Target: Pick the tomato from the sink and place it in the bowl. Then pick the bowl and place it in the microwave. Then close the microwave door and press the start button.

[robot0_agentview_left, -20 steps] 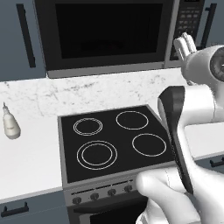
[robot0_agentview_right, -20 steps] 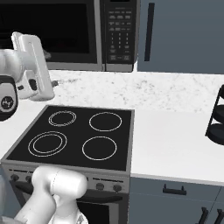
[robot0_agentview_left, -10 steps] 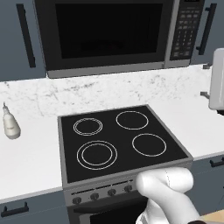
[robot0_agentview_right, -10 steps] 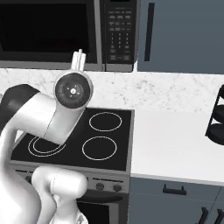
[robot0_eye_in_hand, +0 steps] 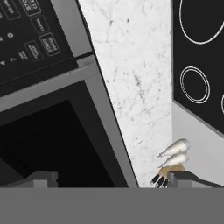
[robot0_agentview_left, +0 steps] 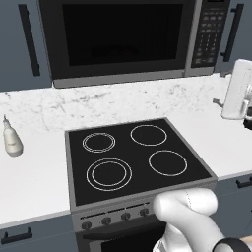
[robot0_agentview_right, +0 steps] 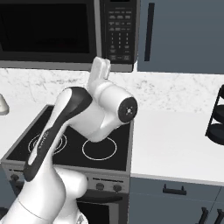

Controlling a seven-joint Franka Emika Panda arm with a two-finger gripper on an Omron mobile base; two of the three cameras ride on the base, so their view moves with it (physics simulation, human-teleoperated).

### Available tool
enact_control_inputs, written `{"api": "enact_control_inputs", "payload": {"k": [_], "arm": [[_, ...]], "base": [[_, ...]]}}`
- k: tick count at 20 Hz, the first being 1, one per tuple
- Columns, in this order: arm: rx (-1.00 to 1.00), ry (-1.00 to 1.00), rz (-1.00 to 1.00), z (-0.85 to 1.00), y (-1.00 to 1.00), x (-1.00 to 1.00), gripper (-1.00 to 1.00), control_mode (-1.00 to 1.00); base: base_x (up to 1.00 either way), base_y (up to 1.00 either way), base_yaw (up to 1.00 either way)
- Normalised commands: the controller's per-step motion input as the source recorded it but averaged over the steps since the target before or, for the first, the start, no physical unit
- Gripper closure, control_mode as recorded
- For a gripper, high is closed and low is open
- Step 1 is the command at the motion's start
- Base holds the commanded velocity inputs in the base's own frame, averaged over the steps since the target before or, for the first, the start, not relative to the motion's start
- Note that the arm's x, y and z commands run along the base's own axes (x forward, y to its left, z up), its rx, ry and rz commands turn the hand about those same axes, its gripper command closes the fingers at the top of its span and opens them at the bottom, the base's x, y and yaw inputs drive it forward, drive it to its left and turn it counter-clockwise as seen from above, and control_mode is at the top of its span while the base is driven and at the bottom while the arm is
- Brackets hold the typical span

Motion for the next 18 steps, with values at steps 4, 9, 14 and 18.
{"api": "enact_control_inputs", "payload": {"k": [4, 9, 14, 18], "arm": [[0.00, -0.08, 0.13, 0.00, -0.04, 0.50, -1.00, -1.00], [-0.01, -0.03, 0.00, 0.15, -0.12, 0.14, -1.00, -1.00], [0.00, 0.00, 0.00, 0.15, -0.07, 0.31, -1.00, -1.00], [0.00, 0.00, 0.00, 0.00, -0.02, 0.28, -1.00, -1.00]], "base": [[0.00, 0.00, 0.00], [0.00, 0.00, 0.00], [0.00, 0.00, 0.00], [0.00, 0.00, 0.00]]}}
